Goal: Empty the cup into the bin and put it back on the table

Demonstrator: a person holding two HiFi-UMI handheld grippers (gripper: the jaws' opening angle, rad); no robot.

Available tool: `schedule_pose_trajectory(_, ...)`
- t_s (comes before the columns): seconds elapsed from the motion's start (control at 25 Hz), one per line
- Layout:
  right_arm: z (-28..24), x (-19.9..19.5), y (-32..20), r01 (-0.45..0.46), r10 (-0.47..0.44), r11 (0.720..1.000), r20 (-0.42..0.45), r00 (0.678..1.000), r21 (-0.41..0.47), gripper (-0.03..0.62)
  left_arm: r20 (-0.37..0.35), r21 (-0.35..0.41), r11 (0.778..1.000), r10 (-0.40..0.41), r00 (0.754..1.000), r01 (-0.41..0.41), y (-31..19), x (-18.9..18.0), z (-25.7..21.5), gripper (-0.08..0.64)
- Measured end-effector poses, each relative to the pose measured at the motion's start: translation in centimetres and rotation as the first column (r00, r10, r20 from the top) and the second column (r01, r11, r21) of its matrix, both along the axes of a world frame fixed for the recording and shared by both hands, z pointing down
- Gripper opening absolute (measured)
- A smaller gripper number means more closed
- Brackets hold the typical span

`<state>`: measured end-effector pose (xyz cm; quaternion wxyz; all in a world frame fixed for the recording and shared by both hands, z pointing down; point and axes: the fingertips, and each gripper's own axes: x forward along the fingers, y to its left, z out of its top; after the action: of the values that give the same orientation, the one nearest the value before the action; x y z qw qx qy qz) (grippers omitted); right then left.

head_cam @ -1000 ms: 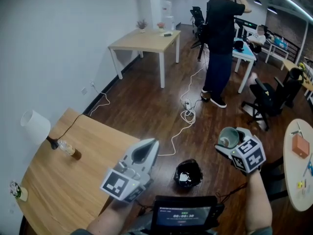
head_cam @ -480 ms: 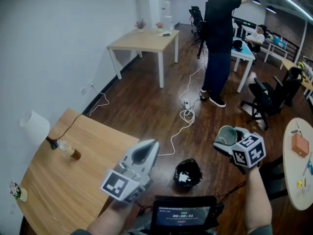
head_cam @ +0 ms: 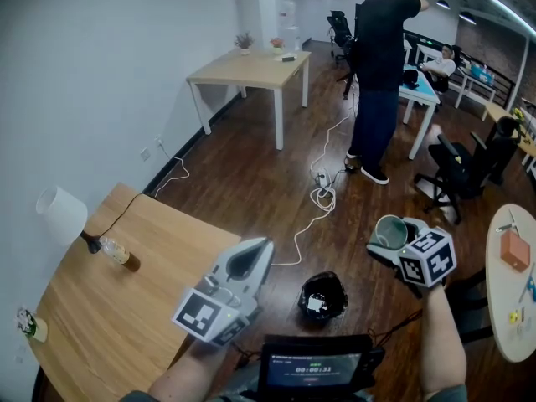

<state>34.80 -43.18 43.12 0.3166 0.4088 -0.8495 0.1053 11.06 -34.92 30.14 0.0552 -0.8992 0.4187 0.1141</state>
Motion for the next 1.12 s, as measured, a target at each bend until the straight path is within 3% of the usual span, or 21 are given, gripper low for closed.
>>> schedule_pose_trajectory(0.28, -2.7, -5.1, 1.0, 0.134, -0.135, 0.991, 0.038, 0.990, 0.024, 0.400, -0.013, -0.011, 1.000, -0.003, 1.000, 0.003, 0.9, -0.5, 0.0, -0.008)
schedule_pose_trajectory(0.56, -3.1, -11.0, 1.3, 0.296, -0.296, 0.955, 0.074, 0.952, 0.019, 0.400, 0.011, -0.015, 0.991, -0.134, 0.991, 0.135, 2.3, -3.0, 0.0, -0.008)
schedule_pose_trajectory(0.84, -3.3, -18.2, 3.6, 0.471, -0.472, 0.882, 0.087, 0.877, 0.026, 0.400, 0.009, -0.035, 0.959, -0.282, 0.959, 0.282, 6.3, -7.2, 0.3, -0.008)
schedule_pose_trajectory(1.12, -2.8, -24.4, 6.5, 0.635, -0.634, 0.772, 0.103, 0.766, 0.026, 0.400, 0.018, -0.052, 0.892, -0.449, 0.893, 0.449, 10.7, -10.7, 0.9, -0.008)
